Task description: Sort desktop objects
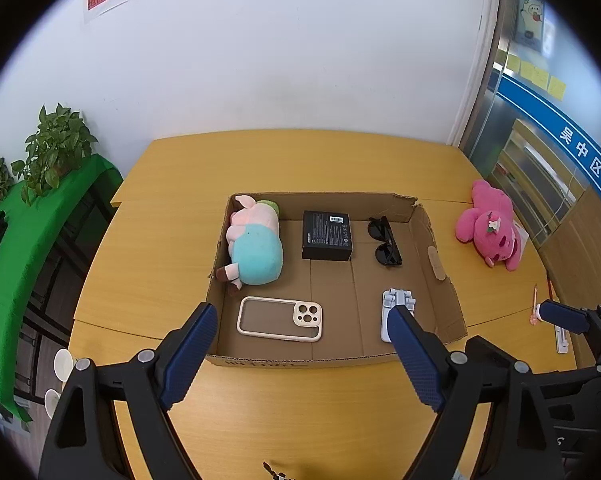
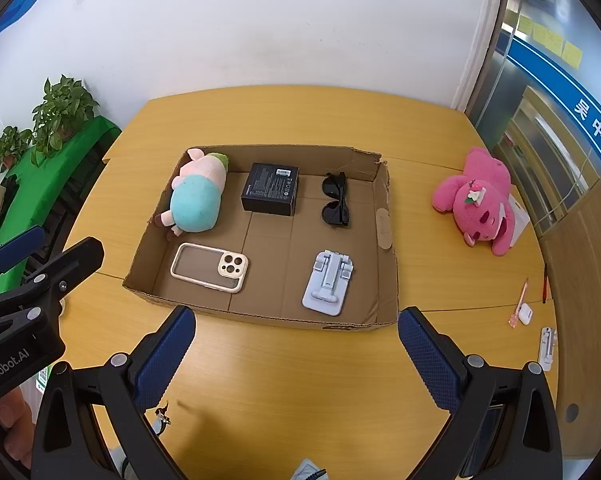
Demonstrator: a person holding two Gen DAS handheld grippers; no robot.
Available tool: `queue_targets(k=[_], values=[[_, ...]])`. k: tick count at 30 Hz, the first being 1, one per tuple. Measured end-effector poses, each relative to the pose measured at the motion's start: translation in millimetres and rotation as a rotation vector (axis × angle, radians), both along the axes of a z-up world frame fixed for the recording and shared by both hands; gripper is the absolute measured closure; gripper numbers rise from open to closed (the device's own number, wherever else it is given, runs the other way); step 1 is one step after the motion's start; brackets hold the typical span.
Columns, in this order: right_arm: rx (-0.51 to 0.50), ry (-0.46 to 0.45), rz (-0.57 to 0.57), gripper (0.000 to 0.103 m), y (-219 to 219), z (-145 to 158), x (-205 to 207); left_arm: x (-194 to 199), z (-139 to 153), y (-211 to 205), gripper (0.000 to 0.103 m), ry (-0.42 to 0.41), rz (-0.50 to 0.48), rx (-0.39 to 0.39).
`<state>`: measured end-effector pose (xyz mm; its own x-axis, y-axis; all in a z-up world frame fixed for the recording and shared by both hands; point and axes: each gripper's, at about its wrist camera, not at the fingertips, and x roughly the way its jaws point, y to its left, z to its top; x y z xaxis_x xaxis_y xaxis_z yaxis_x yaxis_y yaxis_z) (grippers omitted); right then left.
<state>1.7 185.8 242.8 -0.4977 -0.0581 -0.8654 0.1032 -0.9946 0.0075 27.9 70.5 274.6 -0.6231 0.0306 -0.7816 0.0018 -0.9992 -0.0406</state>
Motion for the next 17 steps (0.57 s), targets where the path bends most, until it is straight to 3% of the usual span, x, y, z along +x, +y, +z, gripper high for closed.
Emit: queue_targets(k=[17], values=[[0.005, -0.01, -0.001, 0.0, -0.1, -3.3, -4.7, -3.1, -8.0, -5.0, 0.016, -0.008, 0.001, 0.011]])
